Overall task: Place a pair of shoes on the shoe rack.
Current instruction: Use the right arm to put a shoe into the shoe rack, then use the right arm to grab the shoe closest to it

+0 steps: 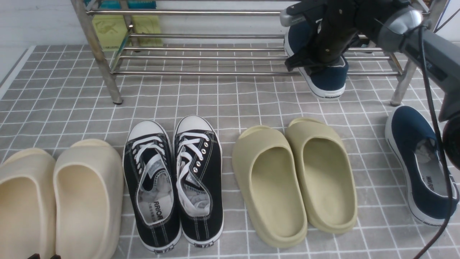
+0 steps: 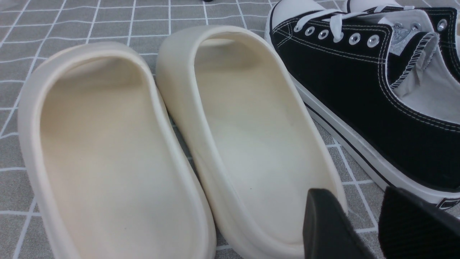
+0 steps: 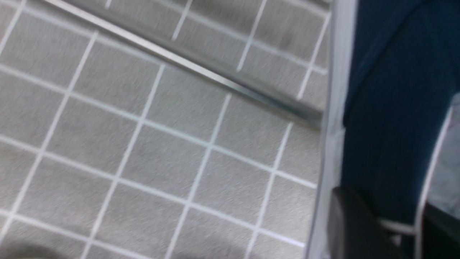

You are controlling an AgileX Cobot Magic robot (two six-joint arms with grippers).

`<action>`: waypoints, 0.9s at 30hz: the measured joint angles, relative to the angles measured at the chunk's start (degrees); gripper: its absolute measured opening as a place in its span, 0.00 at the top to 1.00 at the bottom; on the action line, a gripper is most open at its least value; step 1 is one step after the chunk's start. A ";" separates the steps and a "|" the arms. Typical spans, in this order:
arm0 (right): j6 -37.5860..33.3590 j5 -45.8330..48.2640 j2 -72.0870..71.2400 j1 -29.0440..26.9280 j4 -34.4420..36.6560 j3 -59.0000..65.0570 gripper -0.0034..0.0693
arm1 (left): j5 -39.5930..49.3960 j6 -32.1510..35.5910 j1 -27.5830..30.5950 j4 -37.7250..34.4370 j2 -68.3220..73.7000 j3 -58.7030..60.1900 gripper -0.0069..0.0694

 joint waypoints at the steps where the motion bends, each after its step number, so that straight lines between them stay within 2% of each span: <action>1: 0.00 -0.10 0.00 -0.07 -0.15 0.00 0.64 | 0.00 0.00 0.00 0.00 0.00 0.00 0.60; 6: 0.00 -0.16 -0.69 -0.30 -1.26 0.66 0.37 | 0.00 0.00 0.00 0.00 0.00 0.00 0.60; 7: 0.00 -0.16 -0.69 -0.30 -1.26 0.66 0.36 | 0.00 0.00 0.00 0.00 0.00 0.00 0.60; 10: 0.00 -0.08 -4.80 -0.48 -1.26 4.26 0.21 | 0.00 0.00 0.00 0.00 0.00 0.00 0.60; 11: 0.00 -0.08 -5.09 -0.48 -1.26 4.26 0.21 | 0.00 0.00 0.00 0.00 0.00 0.00 0.60; 12: 0.00 -0.08 -7.70 -0.55 -1.26 6.09 0.16 | 0.00 0.00 0.00 0.00 0.00 0.00 0.60; 16: 0.00 0.10 -13.37 -0.62 -1.31 9.25 0.14 | 0.00 0.00 0.00 0.00 0.00 0.00 0.60; 23: 0.00 1.03 -27.66 -0.62 1.53 17.12 0.17 | 0.00 0.00 0.00 0.00 0.00 0.00 0.60; 27: 1.23 1.08 -35.51 -0.62 -0.12 22.63 0.18 | 0.00 0.00 0.00 0.00 0.00 0.00 0.60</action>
